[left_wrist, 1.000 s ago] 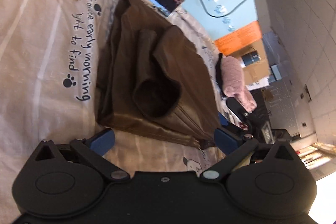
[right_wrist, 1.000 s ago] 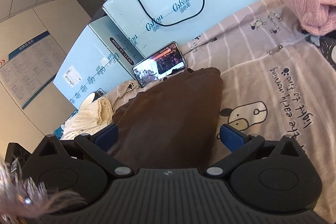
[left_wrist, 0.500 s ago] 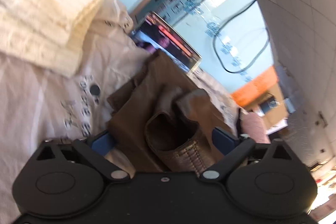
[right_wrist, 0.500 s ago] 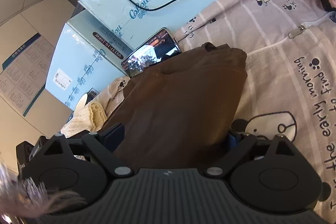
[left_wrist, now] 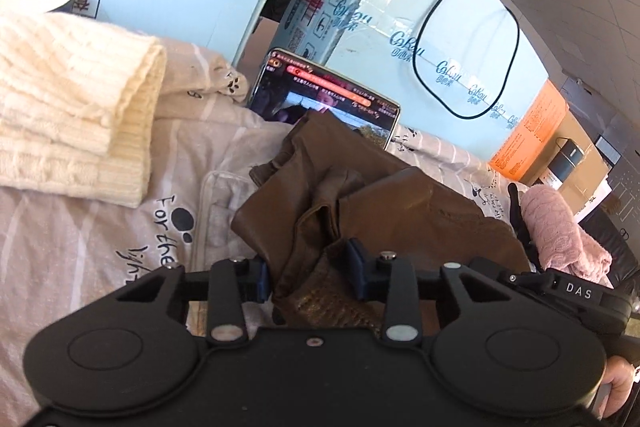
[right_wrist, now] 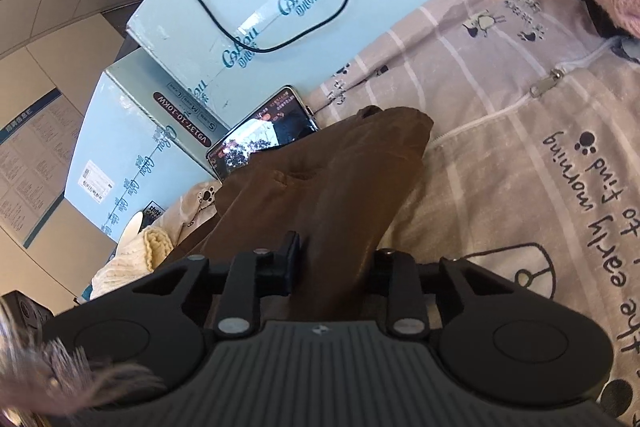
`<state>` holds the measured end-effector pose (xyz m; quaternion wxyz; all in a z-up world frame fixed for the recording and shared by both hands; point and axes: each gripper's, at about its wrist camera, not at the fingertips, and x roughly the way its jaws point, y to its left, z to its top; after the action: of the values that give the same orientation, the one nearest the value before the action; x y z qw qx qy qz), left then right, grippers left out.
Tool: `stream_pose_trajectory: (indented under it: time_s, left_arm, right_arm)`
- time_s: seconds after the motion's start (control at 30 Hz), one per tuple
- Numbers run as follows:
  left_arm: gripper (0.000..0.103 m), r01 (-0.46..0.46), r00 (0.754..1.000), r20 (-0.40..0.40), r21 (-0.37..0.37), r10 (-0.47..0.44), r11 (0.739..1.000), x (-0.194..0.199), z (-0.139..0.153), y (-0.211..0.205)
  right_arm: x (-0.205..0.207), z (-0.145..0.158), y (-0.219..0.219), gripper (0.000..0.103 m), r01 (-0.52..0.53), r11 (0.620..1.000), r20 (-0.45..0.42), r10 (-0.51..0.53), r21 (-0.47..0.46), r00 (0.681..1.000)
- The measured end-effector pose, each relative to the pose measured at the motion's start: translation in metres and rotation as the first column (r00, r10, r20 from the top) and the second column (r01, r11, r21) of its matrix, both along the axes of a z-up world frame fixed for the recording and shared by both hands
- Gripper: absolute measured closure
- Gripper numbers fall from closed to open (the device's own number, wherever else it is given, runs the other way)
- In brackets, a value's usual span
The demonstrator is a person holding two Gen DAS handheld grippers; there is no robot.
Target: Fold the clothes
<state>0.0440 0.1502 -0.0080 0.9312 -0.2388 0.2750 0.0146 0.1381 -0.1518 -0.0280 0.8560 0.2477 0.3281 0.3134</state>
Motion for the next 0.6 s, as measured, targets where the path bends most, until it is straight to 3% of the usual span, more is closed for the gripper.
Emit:
stream_pose_trajectory:
  time_s: [0.13,0.3,0.6]
  left_arm:
    - [0.071,0.013,1.000,0.026,0.040,-0.014,0.999,-0.002,0.011,-0.012]
    - [0.073,0.051,0.995,0.079,0.058,-0.056,0.997,-0.010,0.025,-0.031]
    - [0.074,0.175,0.967,0.172,0.077,-0.186,0.982,0.001,0.048,-0.089]
  right_arm:
    - [-0.010,0.015,-0.001,0.089,-0.020,1.000,0.062,0.020,0.002,0.998]
    - [-0.024,0.038,-0.009,0.091,-0.016,0.999,0.128,0.019,-0.028,0.992]
    - [-0.048,0.076,-0.066,0.092,0.071,0.996,0.239,-0.056,-0.052,0.969]
